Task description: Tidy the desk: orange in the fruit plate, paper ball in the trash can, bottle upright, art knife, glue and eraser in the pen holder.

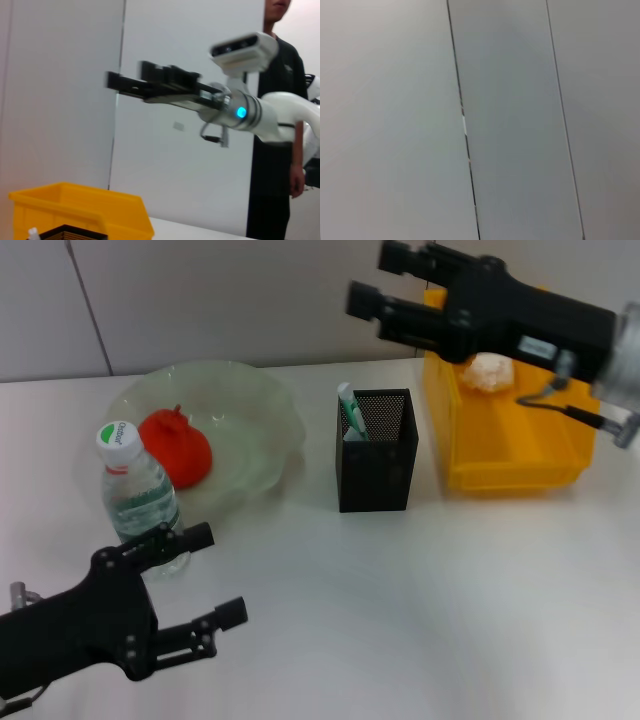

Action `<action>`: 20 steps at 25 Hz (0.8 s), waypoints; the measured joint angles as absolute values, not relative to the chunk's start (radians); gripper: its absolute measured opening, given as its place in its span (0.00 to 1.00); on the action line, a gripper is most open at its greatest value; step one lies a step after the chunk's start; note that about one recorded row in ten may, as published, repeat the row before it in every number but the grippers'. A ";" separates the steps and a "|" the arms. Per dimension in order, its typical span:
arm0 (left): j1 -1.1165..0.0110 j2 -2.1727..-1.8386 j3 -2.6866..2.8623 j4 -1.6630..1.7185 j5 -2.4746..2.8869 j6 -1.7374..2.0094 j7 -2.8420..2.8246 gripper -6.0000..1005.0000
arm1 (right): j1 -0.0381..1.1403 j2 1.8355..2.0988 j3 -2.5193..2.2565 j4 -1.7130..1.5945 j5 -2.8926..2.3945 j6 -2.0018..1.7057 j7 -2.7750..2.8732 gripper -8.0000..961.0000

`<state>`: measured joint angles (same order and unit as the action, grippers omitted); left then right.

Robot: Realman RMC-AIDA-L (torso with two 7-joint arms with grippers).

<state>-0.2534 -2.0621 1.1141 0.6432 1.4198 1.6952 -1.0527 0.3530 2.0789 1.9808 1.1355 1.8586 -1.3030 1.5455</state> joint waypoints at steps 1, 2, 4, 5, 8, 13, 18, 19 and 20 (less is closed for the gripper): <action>-0.254 -2.062 1.108 0.644 1.421 1.695 -1.059 0.86 | 0.357 2.078 2.008 1.109 1.854 -1.334 1.524 0.79; -0.258 -2.060 1.103 0.647 1.421 1.695 -1.068 0.86 | 0.363 2.075 2.042 1.070 1.824 -1.389 1.479 0.79; -0.261 -2.060 1.100 0.648 1.421 1.695 -1.075 0.86 | 0.364 2.073 2.050 1.061 1.799 -1.407 1.463 0.79; -0.267 -2.059 1.097 0.649 1.421 1.694 -1.083 0.86 | 0.365 2.072 2.053 1.056 1.768 -1.425 1.448 0.79; -0.288 -2.054 1.092 0.649 1.424 1.691 -1.105 0.86 | 0.370 2.072 2.050 1.063 1.639 -1.457 1.435 0.79; -0.311 -2.044 1.093 0.650 1.425 1.693 -1.127 0.86 | 0.379 2.076 2.049 1.076 1.496 -1.532 1.435 0.79; -0.320 -2.025 1.099 0.659 1.467 1.698 -1.129 0.86 | 0.367 2.074 2.058 1.119 1.386 -1.600 1.441 0.79; -0.321 -2.024 1.098 0.664 1.478 1.698 -1.129 0.86 | 0.366 2.075 2.058 1.131 1.359 -1.611 1.448 0.79; -0.323 -2.024 1.097 0.673 1.504 1.698 -1.129 0.86 | 0.366 2.075 2.056 1.138 1.337 -1.618 1.458 0.79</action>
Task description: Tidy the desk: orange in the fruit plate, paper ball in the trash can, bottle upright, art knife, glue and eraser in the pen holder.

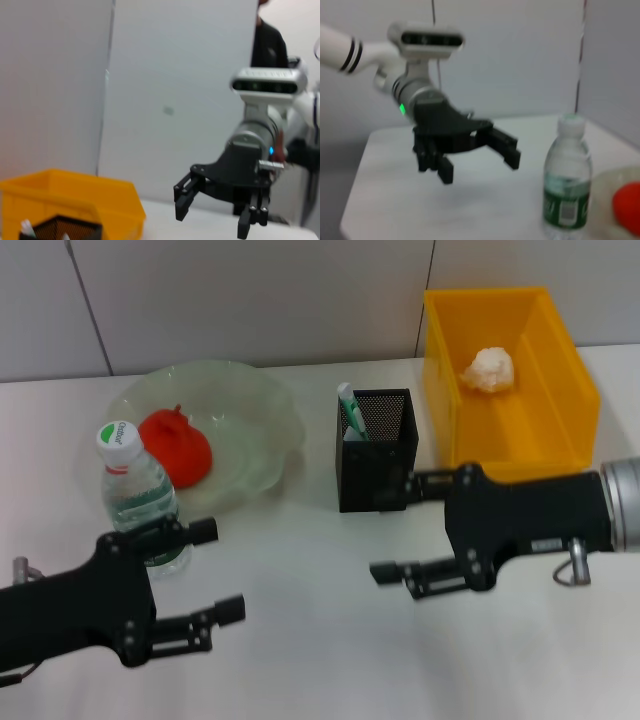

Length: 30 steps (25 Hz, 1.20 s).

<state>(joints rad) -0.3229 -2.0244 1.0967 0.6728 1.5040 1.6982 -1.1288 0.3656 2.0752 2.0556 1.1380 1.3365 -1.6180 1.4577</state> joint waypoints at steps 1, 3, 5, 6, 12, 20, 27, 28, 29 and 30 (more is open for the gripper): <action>-0.325 -2.025 1.096 0.677 1.519 1.698 -1.129 0.86 | 0.366 2.076 2.053 1.145 1.311 -1.627 1.470 0.79; -0.331 -2.026 1.094 0.685 1.557 1.695 -1.129 0.86 | 0.368 2.077 2.048 1.155 1.271 -1.641 1.487 0.79; -0.337 -2.026 1.094 0.686 1.579 1.691 -1.130 0.86 | 0.369 2.077 2.048 1.158 1.250 -1.653 1.491 0.79; -0.341 -2.026 1.093 0.686 1.587 1.689 -1.130 0.86 | 0.369 2.077 2.048 1.158 1.248 -1.657 1.491 0.79; -0.356 -2.026 1.087 0.686 1.603 1.670 -1.131 0.86 | 0.368 2.078 2.048 1.160 1.241 -1.678 1.491 0.79; -0.372 -2.023 1.087 0.682 1.607 1.659 -1.131 0.86 | 0.358 2.080 2.056 1.164 1.247 -1.684 1.483 0.79; -0.390 -2.022 1.088 0.686 1.657 1.653 -1.157 0.86 | 0.356 2.083 2.057 1.160 1.268 -1.682 1.458 0.79; -0.390 -2.022 1.088 0.686 1.657 1.653 -1.157 0.86 | 0.356 2.083 2.055 1.159 1.270 -1.680 1.457 0.79; -0.394 -2.022 1.088 0.687 1.661 1.653 -1.165 0.86 | 0.356 2.083 2.053 1.156 1.271 -1.679 1.456 0.79; -0.394 -2.022 1.088 0.687 1.661 1.653 -1.166 0.86 | 0.356 2.083 2.052 1.154 1.271 -1.678 1.456 0.79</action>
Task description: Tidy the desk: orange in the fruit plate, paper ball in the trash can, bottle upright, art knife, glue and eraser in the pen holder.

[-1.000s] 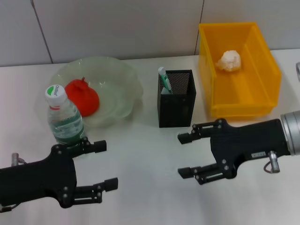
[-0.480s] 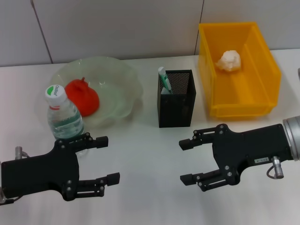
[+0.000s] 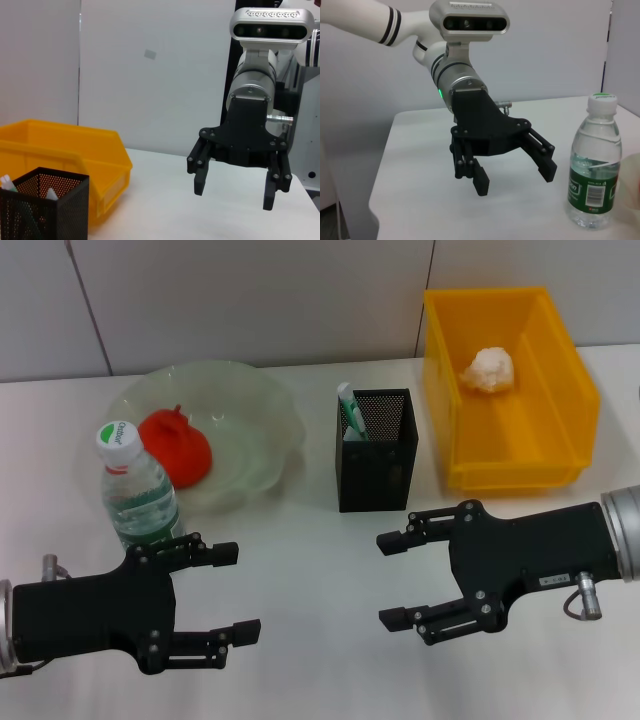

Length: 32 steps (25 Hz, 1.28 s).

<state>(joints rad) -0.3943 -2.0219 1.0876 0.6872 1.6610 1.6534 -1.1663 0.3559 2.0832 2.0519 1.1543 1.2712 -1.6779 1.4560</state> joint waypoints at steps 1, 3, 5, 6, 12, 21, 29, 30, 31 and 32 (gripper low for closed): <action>-0.394 -2.022 1.088 0.687 1.661 1.653 -1.167 0.86 | 0.357 2.083 2.051 1.150 1.271 -1.678 1.455 0.79; -0.395 -2.022 1.088 0.688 1.661 1.653 -1.167 0.86 | 0.360 2.083 2.050 1.142 1.272 -1.677 1.454 0.79; -0.395 -2.022 1.088 0.689 1.661 1.651 -1.167 0.86 | 0.363 2.083 2.050 1.137 1.272 -1.677 1.453 0.79; -0.395 -2.022 1.088 0.689 1.661 1.651 -1.167 0.86 | 0.363 2.083 2.049 1.136 1.272 -1.677 1.453 0.79; -0.395 -2.022 1.088 0.698 1.661 1.642 -1.172 0.86 | 0.366 2.083 2.049 1.134 1.272 -1.677 1.453 0.79; -0.394 -2.022 1.094 0.703 1.661 1.632 -1.183 0.86 | 0.367 2.083 2.049 1.134 1.272 -1.677 1.439 0.79; -0.387 -2.024 1.097 0.727 1.661 1.636 -1.189 0.86 | 0.364 2.083 2.049 1.134 1.272 -1.677 1.439 0.79; -0.387 -2.024 1.097 0.729 1.661 1.636 -1.190 0.86 | 0.364 2.083 2.049 1.134 1.272 -1.677 1.439 0.79; -0.386 -2.024 1.097 0.729 1.661 1.637 -1.192 0.86 | 0.364 2.083 2.049 1.134 1.272 -1.677 1.439 0.79; -0.386 -2.025 1.098 0.729 1.661 1.637 -1.192 0.86 | 0.364 2.083 2.049 1.132 1.272 -1.676 1.438 0.79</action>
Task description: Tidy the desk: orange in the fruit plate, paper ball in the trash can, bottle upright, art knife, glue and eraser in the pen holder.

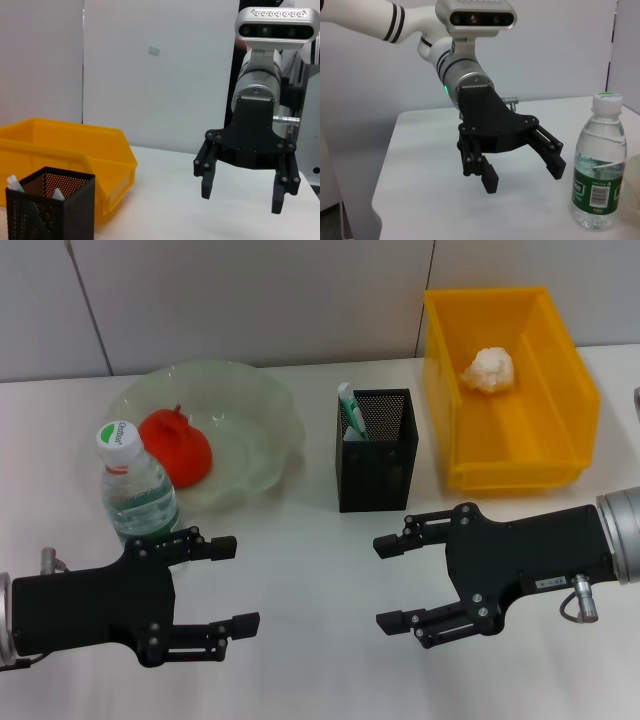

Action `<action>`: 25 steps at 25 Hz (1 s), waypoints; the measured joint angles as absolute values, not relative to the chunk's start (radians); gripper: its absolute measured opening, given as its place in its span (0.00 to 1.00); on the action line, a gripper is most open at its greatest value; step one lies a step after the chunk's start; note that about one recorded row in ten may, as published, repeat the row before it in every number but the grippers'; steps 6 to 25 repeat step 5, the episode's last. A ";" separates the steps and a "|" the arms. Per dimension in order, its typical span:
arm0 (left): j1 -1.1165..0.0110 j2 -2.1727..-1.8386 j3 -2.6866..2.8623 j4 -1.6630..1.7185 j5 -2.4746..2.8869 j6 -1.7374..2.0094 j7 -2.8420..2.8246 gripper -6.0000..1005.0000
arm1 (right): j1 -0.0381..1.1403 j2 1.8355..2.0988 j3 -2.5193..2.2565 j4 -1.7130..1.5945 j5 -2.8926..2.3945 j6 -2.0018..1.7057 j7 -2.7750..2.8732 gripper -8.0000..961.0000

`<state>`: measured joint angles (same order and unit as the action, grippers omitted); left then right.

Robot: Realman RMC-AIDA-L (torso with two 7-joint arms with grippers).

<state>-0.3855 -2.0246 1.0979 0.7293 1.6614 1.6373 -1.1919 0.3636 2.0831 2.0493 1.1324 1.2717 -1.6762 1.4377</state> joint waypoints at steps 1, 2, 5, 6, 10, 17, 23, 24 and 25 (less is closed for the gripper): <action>-0.386 -2.025 1.098 0.729 1.661 1.637 -1.192 0.86 | 0.364 2.083 2.049 1.132 1.272 -1.676 1.438 0.79; -0.385 -2.025 1.098 0.729 1.663 1.637 -1.192 0.86 | 0.364 2.083 2.049 1.131 1.272 -1.676 1.436 0.79; -0.385 -2.029 1.095 0.730 1.680 1.638 -1.192 0.86 | 0.364 2.083 2.049 1.123 1.272 -1.675 1.431 0.79; -0.385 -2.029 1.095 0.730 1.680 1.638 -1.192 0.86 | 0.364 2.083 2.049 1.123 1.272 -1.675 1.431 0.79; -0.385 -2.029 1.095 0.730 1.680 1.638 -1.192 0.86 | 0.364 2.083 2.049 1.123 1.272 -1.675 1.431 0.79; -0.385 -2.029 1.095 0.730 1.680 1.638 -1.192 0.86 | 0.364 2.083 2.049 1.123 1.272 -1.675 1.431 0.79; -0.385 -2.029 1.095 0.730 1.680 1.638 -1.192 0.86 | 0.364 2.083 2.049 1.123 1.272 -1.675 1.431 0.79; -0.385 -2.029 1.095 0.730 1.680 1.638 -1.192 0.86 | 0.364 2.083 2.049 1.123 1.272 -1.675 1.431 0.79; -0.385 -2.029 1.095 0.730 1.680 1.638 -1.192 0.86 | 0.364 2.083 2.049 1.123 1.272 -1.675 1.431 0.79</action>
